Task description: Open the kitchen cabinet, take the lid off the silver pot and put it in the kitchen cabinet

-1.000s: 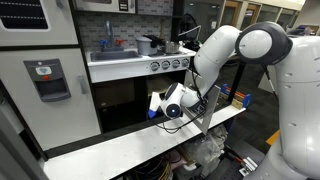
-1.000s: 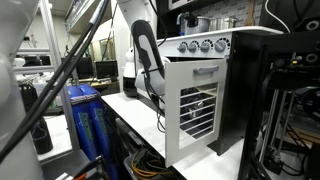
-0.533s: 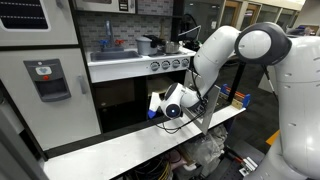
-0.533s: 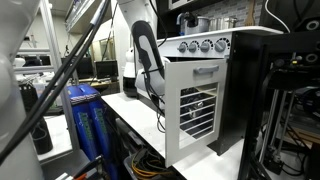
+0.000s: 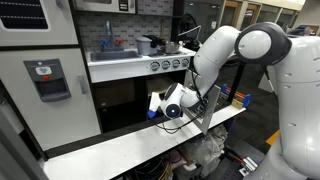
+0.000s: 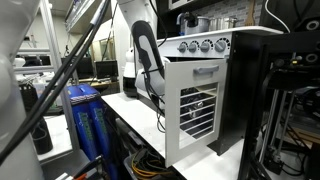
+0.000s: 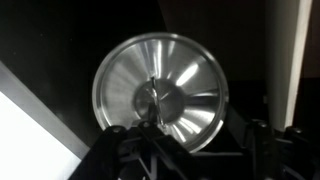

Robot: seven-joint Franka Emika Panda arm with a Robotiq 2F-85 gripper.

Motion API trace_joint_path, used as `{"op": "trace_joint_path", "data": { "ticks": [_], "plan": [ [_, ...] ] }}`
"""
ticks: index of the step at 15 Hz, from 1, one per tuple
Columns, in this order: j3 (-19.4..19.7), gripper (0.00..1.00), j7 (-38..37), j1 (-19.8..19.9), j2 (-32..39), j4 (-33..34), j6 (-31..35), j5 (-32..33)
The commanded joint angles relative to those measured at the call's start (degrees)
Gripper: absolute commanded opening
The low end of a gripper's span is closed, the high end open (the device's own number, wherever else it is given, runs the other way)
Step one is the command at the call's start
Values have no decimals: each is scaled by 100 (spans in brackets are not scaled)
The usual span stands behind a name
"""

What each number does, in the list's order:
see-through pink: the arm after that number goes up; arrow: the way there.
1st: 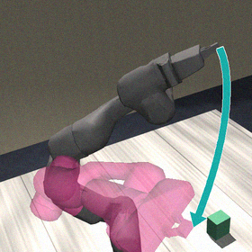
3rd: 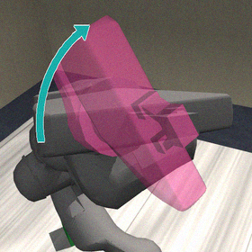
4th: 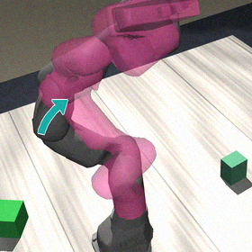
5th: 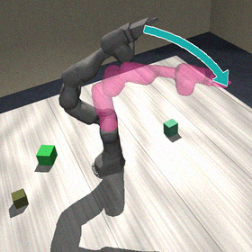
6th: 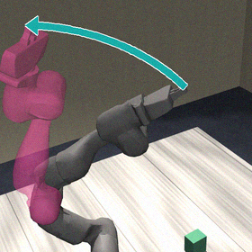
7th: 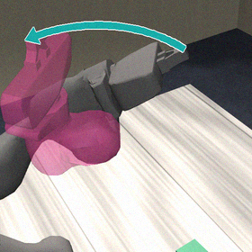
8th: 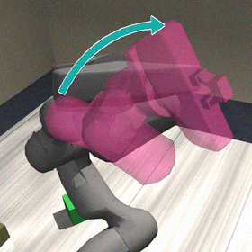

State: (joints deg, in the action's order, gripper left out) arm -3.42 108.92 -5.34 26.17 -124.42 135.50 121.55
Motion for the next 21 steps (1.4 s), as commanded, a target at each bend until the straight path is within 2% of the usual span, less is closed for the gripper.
{"op": "trace_joint_path", "data": {
  "ticks": [1, 10, 11, 14, 21],
  "plan": [
    [8, 44, 11, -16, 0, 3, -3, -22],
    [16, 44, 19, -3, 8, 12, 5, -55],
    [17, 92, 28, -2, 9, 14, 13, -51],
    [13, 100, 35, -6, 8, 12, 17, -48],
    [7, 100, 43, -19, -3, 1, 5, -49]
  ]
}}
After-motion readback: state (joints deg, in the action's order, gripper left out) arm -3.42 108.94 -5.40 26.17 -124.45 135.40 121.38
